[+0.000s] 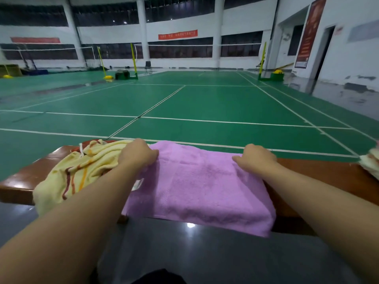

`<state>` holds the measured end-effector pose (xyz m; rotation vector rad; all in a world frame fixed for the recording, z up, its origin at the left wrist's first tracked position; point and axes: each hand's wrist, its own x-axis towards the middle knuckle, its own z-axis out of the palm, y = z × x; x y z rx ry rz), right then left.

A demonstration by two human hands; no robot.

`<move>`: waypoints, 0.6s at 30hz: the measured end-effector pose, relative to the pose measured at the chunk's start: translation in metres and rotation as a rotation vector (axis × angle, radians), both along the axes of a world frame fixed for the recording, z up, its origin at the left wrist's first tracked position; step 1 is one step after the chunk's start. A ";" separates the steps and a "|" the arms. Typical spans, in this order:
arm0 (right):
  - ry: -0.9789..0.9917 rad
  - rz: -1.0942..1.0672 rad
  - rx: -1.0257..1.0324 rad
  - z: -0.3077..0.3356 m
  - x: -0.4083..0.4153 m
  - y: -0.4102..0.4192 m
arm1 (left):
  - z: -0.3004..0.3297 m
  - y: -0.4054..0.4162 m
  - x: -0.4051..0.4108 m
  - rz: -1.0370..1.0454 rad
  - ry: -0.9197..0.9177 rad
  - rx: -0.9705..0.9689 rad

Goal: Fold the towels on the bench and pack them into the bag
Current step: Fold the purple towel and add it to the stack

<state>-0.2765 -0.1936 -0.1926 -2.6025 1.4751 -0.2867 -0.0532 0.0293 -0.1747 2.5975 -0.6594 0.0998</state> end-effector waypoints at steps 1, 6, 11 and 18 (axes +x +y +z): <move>0.091 -0.020 0.021 0.002 -0.008 -0.002 | 0.002 -0.001 -0.001 0.010 0.019 0.012; 0.207 -0.050 0.068 0.001 -0.021 -0.001 | 0.004 -0.002 -0.005 0.008 0.017 0.077; 0.306 -0.143 0.259 0.008 -0.032 0.003 | 0.010 0.002 -0.008 -0.007 0.032 0.115; -0.270 -0.121 0.413 -0.001 -0.055 -0.001 | 0.005 0.002 -0.009 -0.024 0.353 -0.429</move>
